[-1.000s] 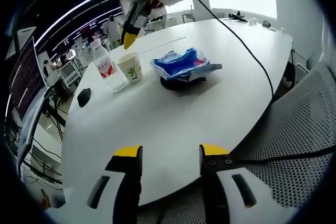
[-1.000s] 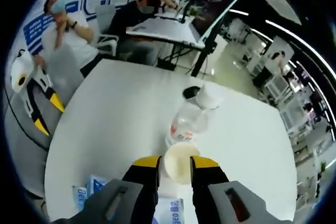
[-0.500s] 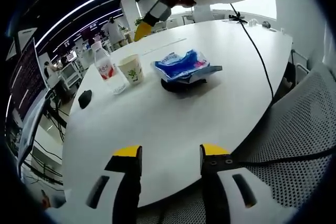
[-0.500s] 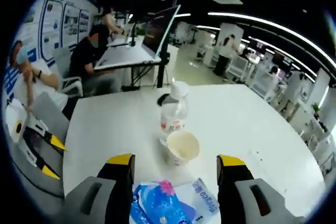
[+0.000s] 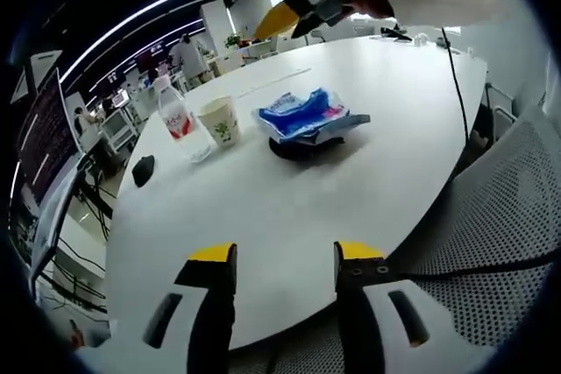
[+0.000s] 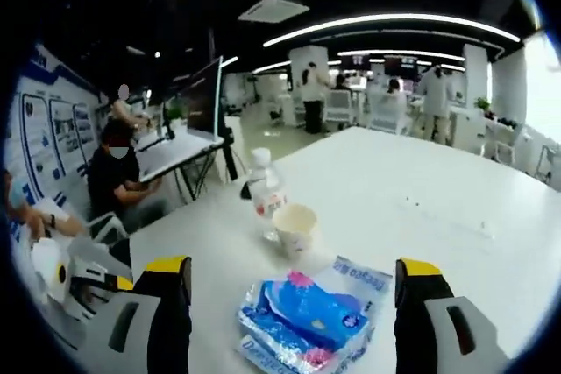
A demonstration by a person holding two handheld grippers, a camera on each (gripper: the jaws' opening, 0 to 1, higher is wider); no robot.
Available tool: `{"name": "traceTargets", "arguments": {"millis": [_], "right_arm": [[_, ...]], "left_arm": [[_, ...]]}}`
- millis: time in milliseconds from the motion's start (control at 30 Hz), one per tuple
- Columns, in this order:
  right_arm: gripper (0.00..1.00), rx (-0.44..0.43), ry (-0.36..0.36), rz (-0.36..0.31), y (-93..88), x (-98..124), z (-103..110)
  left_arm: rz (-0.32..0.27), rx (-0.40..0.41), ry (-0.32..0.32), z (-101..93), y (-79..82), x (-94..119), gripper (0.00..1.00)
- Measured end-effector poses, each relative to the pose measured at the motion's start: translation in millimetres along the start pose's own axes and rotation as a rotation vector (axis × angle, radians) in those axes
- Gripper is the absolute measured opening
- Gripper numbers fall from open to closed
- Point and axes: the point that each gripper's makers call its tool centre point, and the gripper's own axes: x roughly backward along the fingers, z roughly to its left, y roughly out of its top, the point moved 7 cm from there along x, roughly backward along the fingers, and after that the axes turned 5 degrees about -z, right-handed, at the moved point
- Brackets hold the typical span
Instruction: Arrange the tabletop items into an orderly group along one side of the table until the central work area is clear of visible clutter.
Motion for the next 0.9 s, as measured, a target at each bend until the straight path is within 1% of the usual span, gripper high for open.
{"name": "traceTargets", "arguments": {"millis": [100,133,167,233,333,433,567,600,700,800,900], "right_arm": [[0.99,-0.016,-0.018,0.009,-13.9,11.5,2.7],[0.99,-0.033,-0.027,0.015,-20.2,16.9,3.9],[0.99,-0.048,-0.029,0.014,-23.6,20.7,5.4],[0.99,-0.085,-0.039,0.014,-32.5,29.8,8.8],[0.97,-0.114,-0.052,0.024,-45.8,42.2,13.6],[0.95,-0.163,-0.07,0.028,-59.9,55.2,19.1],[0.95,-0.196,-0.095,0.025,-76.8,70.4,25.8],[0.95,-0.201,-0.101,0.024,-79.6,72.7,26.3],[0.94,-0.256,-0.131,0.013,-89.1,81.6,27.8],[0.93,-0.277,-0.148,0.008,-93.0,86.5,29.4],[0.92,-0.288,-0.155,-0.011,-93.1,89.6,32.1]], "left_arm": [[-0.011,0.009,-0.004,-0.8,1.9,0.7,0.45],[-0.032,0.036,-0.012,-1.7,4.1,1.1,0.47],[-0.041,0.046,-0.012,-1.4,5.1,1.2,0.49],[-0.045,0.063,-0.012,-1.4,5.6,1.7,0.52],[-0.044,0.061,-0.014,-2.1,5.4,0.9,0.52],[-0.053,0.056,-0.016,-3.0,7.0,1.5,0.52],[-0.067,0.048,-0.015,-3.1,8.8,2.1,0.52],[-0.073,0.048,-0.015,-3.5,9.6,2.7,0.52],[-0.095,0.038,-0.024,-5.3,12.4,3.5,0.53],[-0.107,0.035,-0.026,-5.6,14.4,4.2,0.54],[-0.12,0.033,-0.021,-4.7,15.9,5.2,0.55]]}}
